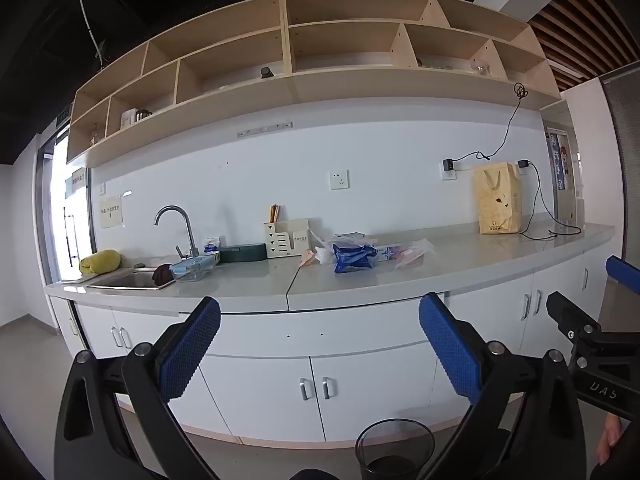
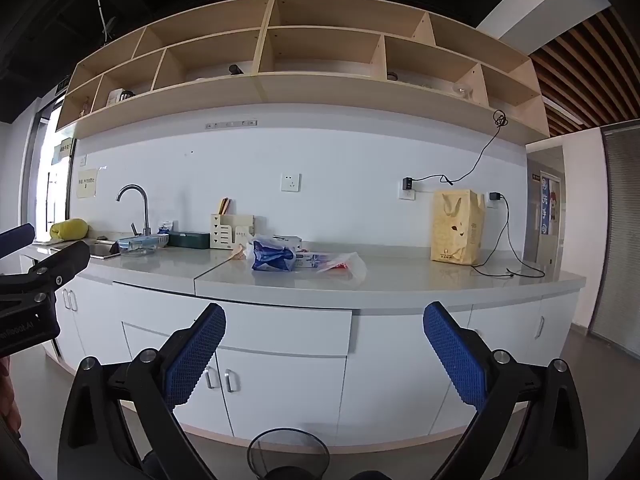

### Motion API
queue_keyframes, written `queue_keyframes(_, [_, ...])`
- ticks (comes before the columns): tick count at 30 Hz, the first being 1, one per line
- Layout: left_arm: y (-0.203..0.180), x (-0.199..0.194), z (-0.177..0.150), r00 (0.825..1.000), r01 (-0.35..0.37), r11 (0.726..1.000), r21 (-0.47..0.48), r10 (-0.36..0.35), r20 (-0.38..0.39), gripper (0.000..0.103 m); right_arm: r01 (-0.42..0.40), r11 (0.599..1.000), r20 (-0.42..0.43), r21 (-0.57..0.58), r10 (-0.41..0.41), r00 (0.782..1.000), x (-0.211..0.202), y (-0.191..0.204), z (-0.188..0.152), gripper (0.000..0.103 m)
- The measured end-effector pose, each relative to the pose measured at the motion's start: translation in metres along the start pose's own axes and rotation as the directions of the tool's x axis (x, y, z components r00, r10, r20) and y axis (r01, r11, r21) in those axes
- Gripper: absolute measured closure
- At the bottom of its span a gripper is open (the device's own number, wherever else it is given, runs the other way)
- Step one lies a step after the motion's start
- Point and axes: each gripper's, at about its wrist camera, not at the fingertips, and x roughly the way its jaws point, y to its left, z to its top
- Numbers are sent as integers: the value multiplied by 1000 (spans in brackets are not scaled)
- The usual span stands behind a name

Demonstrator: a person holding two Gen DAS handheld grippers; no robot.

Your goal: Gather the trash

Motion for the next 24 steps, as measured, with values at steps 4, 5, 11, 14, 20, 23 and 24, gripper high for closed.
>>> queue_keyframes(4, [0,1,0,1000,4,1000,-9,-4,-6,4,0,1000,-6,-3,0,1000,3,-4,2,3])
queue_keyframes(5, [2,0,-2,1000,1,1000,-10,-1,-6,4,0,1000,-6,-1,0,1000,3,-5,2,3])
queue_keyframes(11, [8,11,-13,1000,6,1000,-26,-7,-24,4,-1,1000,-10,-2,1,1000,6,-6,2,3])
queue_keyframes(14, [3,11,-8,999,10,1000,-21,-10,-31,4,1,1000,-6,-5,-1,1000,8,-4,1,3])
queue_keyframes(20, [2,10,-10,999,7,1000,-14,-7,-35,4,3,1000,-4,-2,-3,1000,0,-5,1,3])
queue_keyframes(23, [2,11,-10,999,13,1000,-18,-14,-44,4,3,1000,-6,-1,-3,1000,-1,-5,0,3])
queue_keyframes(24, [2,11,-10,999,12,1000,-19,-13,-44,4,2,1000,-7,0,-2,1000,-1,-5,1,3])
